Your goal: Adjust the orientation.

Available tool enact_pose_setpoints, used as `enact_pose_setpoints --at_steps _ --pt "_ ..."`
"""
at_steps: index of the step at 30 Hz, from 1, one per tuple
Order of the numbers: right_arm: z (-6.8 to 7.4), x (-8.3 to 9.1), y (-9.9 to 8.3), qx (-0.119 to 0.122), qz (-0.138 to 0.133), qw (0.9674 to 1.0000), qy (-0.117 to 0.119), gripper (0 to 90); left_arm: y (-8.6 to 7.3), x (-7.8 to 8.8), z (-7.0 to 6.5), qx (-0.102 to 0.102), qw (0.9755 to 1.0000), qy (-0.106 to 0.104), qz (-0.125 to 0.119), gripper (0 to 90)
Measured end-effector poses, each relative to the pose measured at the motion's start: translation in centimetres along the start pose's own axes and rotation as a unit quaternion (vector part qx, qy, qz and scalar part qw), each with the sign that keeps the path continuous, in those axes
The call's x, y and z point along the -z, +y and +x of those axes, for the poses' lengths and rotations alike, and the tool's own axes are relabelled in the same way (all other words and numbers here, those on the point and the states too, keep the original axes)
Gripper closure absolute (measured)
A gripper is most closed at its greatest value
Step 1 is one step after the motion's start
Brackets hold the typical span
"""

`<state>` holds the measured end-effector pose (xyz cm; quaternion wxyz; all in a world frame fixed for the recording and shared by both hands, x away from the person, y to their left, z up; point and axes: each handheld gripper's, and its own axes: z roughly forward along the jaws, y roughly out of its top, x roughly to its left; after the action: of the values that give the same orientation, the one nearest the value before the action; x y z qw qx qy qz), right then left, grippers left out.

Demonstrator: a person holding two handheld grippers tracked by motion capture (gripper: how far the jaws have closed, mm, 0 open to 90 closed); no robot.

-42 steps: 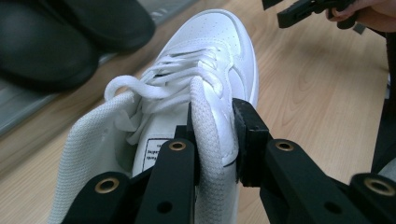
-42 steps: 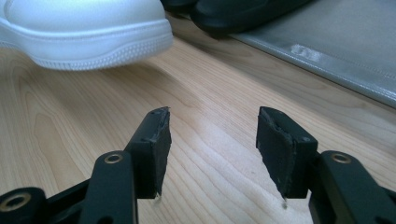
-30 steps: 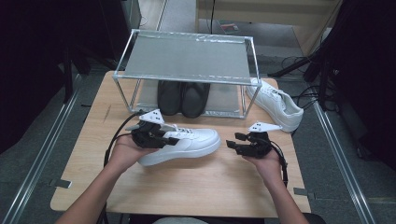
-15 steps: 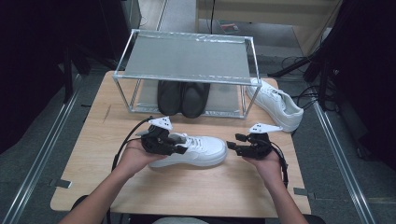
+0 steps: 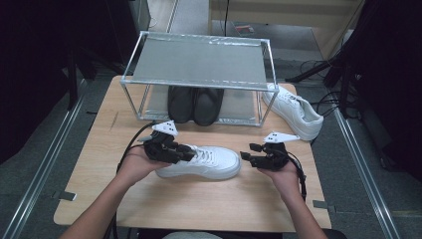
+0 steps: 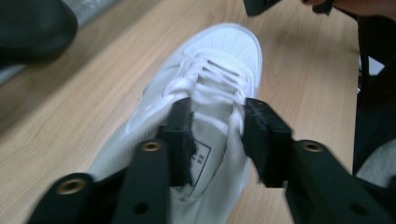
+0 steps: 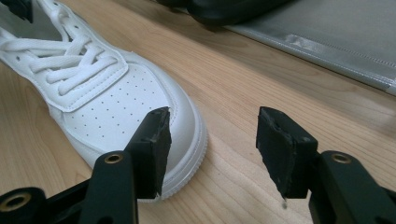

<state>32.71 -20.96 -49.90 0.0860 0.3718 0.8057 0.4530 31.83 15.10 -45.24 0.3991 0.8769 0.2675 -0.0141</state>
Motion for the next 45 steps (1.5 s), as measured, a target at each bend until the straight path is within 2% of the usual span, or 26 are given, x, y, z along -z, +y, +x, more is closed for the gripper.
enact_pose_setpoints --at_steps 3,5,8,11,13,19,23,26,27,28,30,32,36,42,45 --pt "0.2 0.2 0.0 -0.001 -0.003 1.0 0.001 46.0 -0.1 0.1 0.3 0.002 1.0 -0.003 0.006 54.3" --pt "0.4 0.3 0.0 -0.003 -0.006 1.0 0.003 46.1 -0.1 0.5 0.3 0.003 1.0 -0.002 -0.002 50.9" --pt "0.7 0.7 0.1 0.001 -0.006 1.0 0.006 50.2 0.0 1.1 0.4 -0.001 0.9999 0.011 -0.006 44.9" --pt "0.9 0.9 0.2 -0.01 -0.01 0.9998 0.016 50.3 0.0 1.9 0.7 0.004 0.9997 0.019 -0.017 44.1" --pt "1.1 0.9 0.1 -0.018 -0.008 0.9996 0.021 49.4 -0.1 2.4 1.1 0.01 0.9996 0.016 -0.021 43.3" --pt "2.4 0.9 -0.1 -0.01 -0.008 0.9998 0.013 45.6 -0.4 3.6 2.2 0.024 0.9987 0.024 -0.038 41.4" --pt "3.2 1.2 -0.4 -0.002 -0.013 0.9998 0.012 52.4 -0.5 4.1 2.7 0.022 0.9983 0.041 -0.034 42.1" --pt "3.6 1.4 -0.5 -0.002 -0.017 0.9997 0.019 57.9 -0.6 4.3 3.1 0.025 0.9976 0.057 -0.029 45.6" --pt "3.8 1.4 -0.6 -0.005 -0.018 0.9996 0.023 59.4 -0.7 4.5 3.3 0.03 0.9967 0.07 -0.029 49.1" --pt "4.0 1.4 -0.6 -0.006 -0.016 0.9995 0.028 62.3 -0.7 4.6 3.4 0.032 0.996 0.077 -0.032 57.5" --pt "4.2 1.3 -0.7 -0.009 -0.013 0.9993 0.033 65.4 -0.9 4.9 3.8 0.024 0.9962 0.071 -0.044 70.3" --pt "4.3 1.1 -0.7 -0.015 -0.007 0.999 0.04 67.3 -1.2 5.1 4.2 0.025 0.9955 0.078 -0.047 77.6" --pt "4.6 0.7 -0.8 -0.005 -0.002 0.9991 0.042 73.6 -1.9 4.8 5.8 0.046 0.9953 0.078 -0.035 88.5" --pt "5.3 0.1 -0.9 0.004 0.014 0.9984 0.054 90.0 -2.8 3.6 7.3 0.065 0.9952 0.07 -0.021 89.9" --pt "5.7 -0.6 -1.1 0.009 0.027 0.9976 0.063 90.0 -3.0 2.9 7.5 0.066 0.9953 0.071 -0.01 89.9"
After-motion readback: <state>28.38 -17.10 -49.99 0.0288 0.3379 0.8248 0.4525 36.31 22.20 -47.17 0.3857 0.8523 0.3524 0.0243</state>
